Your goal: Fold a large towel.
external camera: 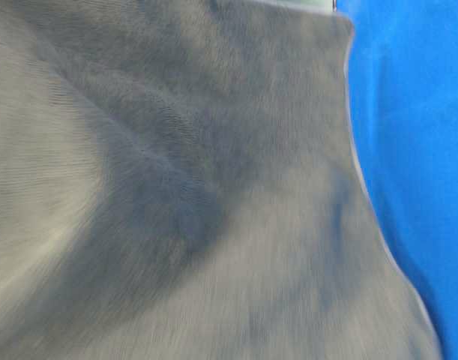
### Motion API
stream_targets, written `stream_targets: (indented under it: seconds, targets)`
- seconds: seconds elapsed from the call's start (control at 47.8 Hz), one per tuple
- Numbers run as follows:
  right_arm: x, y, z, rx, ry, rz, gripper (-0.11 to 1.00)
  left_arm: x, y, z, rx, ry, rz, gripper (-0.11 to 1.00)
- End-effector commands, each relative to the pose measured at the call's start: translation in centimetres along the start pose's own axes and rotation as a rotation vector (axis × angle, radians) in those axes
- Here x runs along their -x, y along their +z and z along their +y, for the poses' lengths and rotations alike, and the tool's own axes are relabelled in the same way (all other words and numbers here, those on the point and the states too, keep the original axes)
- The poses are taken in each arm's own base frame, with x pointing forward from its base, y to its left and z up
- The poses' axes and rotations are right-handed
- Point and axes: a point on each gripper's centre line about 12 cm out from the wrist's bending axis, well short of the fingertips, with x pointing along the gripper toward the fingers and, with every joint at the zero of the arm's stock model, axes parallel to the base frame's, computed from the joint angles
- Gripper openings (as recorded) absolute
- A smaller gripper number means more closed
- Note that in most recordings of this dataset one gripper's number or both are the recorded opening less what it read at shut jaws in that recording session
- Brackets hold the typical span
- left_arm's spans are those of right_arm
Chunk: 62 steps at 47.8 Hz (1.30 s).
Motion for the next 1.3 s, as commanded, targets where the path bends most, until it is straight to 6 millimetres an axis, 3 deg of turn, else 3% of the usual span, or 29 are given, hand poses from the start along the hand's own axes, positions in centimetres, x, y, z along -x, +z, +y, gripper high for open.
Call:
stream_targets:
  seconds: [0.0,0.251,0.377,0.481,0.628,0.858,1.025,1.276]
  targets:
    - [0.2,0.8,1.2,-0.015,0.067,-0.03,0.02,1.1,0.8,-1.1,0.033,-0.047,-0.026,0.01]
    - [-0.2,1.3,2.1,-0.022,0.119,-0.077,0.02,2.1,1.7,-1.6,0.082,-0.072,-0.056,0.01]
    - [-0.2,1.4,2.1,-0.023,0.121,-0.089,0.02,1.3,1.8,-1.7,0.084,-0.065,-0.043,0.0]
    - [-0.4,1.2,1.7,-0.032,0.098,-0.08,0.02,-0.1,1.3,-0.5,0.085,0.001,-0.019,0.01]
    - [-1.7,-0.5,-1.6,-0.087,-0.083,-0.024,0.02,-1.9,0.8,4.6,0.146,0.224,-0.007,0.0]
    - [-2.1,-5.3,-10.8,-0.15,-0.544,0.118,0.02,-3.6,-2.3,15.5,0.263,0.58,0.015,0.01]
    - [-2.7,-7.8,-15.9,-0.145,-0.734,0.21,0.02,-5.2,-3.6,21.4,0.25,0.694,0.0,0.01]
    - [-3.8,-9.7,-20.4,-0.081,-0.848,0.281,0.02,-6.7,-3.2,25.5,0.053,0.747,0.022,0.01]
